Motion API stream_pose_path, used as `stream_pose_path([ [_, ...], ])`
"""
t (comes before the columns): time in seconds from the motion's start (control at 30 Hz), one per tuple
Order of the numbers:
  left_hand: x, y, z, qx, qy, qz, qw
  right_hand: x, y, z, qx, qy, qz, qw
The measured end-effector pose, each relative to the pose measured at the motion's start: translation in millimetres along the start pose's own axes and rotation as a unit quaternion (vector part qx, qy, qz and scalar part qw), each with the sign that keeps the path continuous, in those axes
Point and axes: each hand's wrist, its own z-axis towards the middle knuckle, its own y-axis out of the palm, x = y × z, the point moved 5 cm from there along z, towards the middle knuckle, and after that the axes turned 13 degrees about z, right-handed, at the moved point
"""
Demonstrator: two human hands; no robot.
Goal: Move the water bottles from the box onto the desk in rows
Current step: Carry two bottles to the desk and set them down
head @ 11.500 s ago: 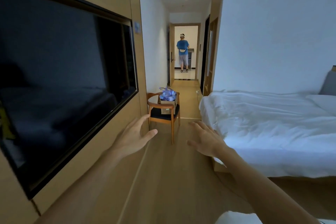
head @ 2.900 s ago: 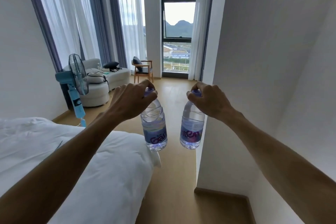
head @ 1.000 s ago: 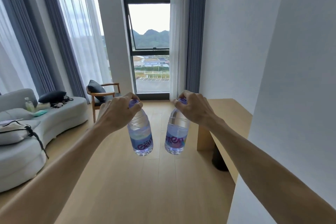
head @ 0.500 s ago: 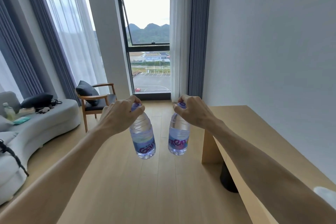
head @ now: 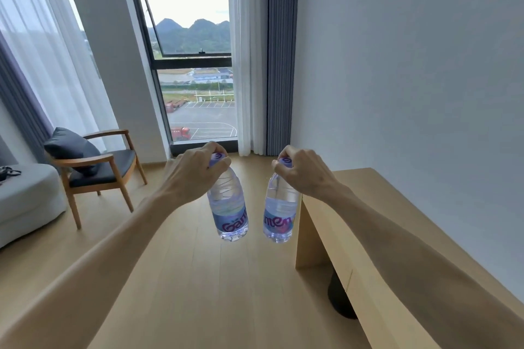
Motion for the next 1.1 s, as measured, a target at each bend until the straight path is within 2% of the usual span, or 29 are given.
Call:
stream_pose_path([
  [0.2,7,69,116,-0.021,0.044,-0.010,0.999,72,-15,79,0.028,0.058,-0.039,0.997],
  [0.43,55,136,239,-0.017,0.126,-0.056,0.990,156,-59,135,0.109,0.127,-0.037,0.985],
  [0.77,164,250,364,-0.062,0.214,-0.114,0.968,296,-132,164,0.178,0.208,-0.064,0.960],
  [1.1,293,321,438,-0.109,0.284,-0.131,0.943,399,-205,155,0.223,0.282,-0.082,0.930],
])
